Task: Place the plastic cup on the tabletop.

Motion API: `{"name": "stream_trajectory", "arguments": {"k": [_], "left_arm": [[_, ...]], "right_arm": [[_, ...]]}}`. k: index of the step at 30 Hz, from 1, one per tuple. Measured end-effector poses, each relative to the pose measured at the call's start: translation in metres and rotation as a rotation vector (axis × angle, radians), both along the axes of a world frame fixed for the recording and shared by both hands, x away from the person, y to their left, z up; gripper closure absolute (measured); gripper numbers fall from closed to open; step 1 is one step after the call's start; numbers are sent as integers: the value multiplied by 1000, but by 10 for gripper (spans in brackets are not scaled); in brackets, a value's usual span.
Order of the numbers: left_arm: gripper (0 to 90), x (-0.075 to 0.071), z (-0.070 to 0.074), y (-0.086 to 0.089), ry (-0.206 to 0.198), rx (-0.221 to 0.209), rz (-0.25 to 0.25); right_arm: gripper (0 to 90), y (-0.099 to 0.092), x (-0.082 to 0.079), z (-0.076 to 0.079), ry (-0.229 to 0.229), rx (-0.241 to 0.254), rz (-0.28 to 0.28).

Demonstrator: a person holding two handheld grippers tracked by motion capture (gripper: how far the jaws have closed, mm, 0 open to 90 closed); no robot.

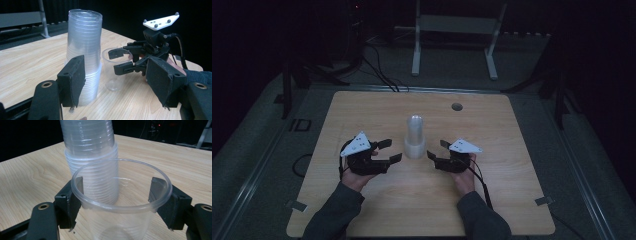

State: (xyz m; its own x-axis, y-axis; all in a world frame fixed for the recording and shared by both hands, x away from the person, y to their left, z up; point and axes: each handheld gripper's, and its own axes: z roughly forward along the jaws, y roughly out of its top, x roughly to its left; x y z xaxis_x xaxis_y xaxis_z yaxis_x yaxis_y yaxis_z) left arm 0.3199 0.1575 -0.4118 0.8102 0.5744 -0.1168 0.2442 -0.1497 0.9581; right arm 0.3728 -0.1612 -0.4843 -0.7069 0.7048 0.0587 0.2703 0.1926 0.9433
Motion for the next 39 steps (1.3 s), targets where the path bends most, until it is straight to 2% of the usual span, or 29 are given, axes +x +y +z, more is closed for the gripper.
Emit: {"name": "stream_trajectory", "arguments": {"k": [15, 31, 39], "left_arm": [[321, 0, 0, 1, -2, 1, 1], [321, 0, 0, 1, 0, -1, 4], [321, 0, 1, 1, -2, 0, 4]], "right_arm": [[261, 1, -3, -2, 13, -26, 11], [144, -1, -3, -4, 50, -62, 14], [138, -3, -5, -2, 54, -66, 26]]}}
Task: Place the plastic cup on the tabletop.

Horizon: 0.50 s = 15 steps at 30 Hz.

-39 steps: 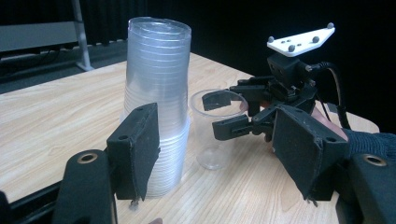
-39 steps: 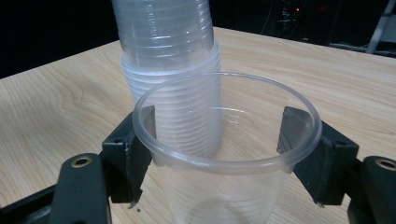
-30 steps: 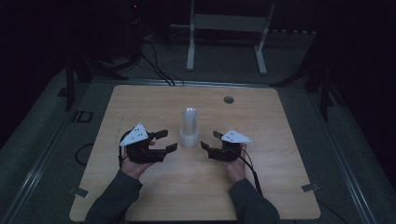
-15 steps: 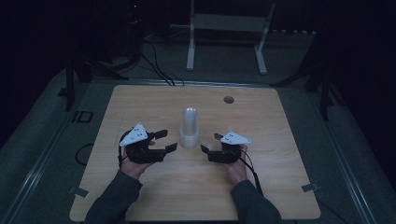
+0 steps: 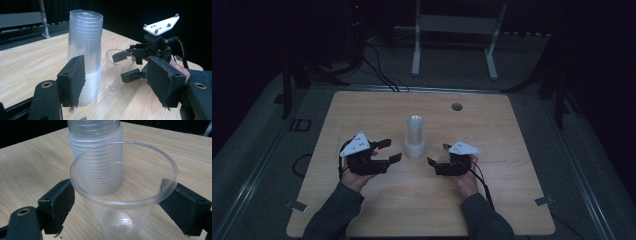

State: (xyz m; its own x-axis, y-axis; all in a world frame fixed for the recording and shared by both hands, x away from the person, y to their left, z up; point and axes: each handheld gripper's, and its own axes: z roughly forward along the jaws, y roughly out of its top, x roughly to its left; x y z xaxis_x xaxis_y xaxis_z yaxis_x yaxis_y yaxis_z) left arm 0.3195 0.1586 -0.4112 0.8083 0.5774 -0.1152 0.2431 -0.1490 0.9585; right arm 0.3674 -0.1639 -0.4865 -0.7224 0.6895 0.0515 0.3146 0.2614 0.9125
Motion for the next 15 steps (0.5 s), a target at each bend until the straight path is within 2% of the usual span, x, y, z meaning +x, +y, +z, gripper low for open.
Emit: {"name": "stream_trajectory", "arguments": {"k": [15], "left_arm": [[321, 0, 0, 0, -1, -2, 2]], "right_arm": [[137, -11, -8, 3, 3, -5, 3]]}}
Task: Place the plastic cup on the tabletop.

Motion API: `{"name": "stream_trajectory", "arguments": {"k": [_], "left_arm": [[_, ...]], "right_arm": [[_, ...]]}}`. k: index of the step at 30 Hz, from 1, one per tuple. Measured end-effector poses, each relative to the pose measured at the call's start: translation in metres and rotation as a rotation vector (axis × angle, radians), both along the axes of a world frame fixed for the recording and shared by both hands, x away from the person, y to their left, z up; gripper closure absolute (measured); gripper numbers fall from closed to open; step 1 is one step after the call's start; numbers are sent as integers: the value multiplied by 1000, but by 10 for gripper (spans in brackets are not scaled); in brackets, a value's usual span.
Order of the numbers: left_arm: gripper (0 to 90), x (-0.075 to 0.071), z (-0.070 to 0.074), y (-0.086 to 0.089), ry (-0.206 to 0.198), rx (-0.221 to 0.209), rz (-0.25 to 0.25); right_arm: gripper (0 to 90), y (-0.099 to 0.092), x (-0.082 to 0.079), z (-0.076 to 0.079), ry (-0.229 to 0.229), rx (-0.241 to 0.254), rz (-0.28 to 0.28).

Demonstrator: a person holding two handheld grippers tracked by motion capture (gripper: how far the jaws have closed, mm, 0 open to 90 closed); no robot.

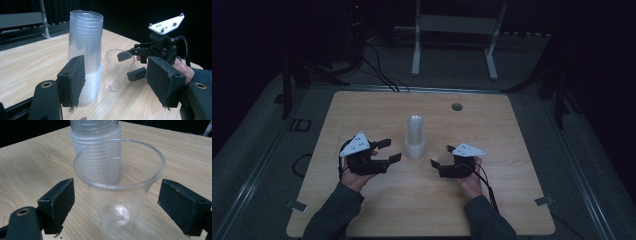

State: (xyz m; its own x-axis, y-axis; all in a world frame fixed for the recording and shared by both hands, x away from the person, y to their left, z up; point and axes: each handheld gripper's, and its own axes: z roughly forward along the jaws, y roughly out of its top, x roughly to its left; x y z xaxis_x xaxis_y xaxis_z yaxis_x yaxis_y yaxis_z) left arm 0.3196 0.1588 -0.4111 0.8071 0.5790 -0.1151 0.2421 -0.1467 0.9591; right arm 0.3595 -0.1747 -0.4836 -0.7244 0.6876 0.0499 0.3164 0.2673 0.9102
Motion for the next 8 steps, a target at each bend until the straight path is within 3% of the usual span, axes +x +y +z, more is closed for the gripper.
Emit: {"name": "stream_trajectory", "arguments": {"k": [8], "left_arm": [[321, 0, 0, 0, -2, 0, 1]], "right_arm": [[135, -3, -3, -1, 7, -9, 6]]}}
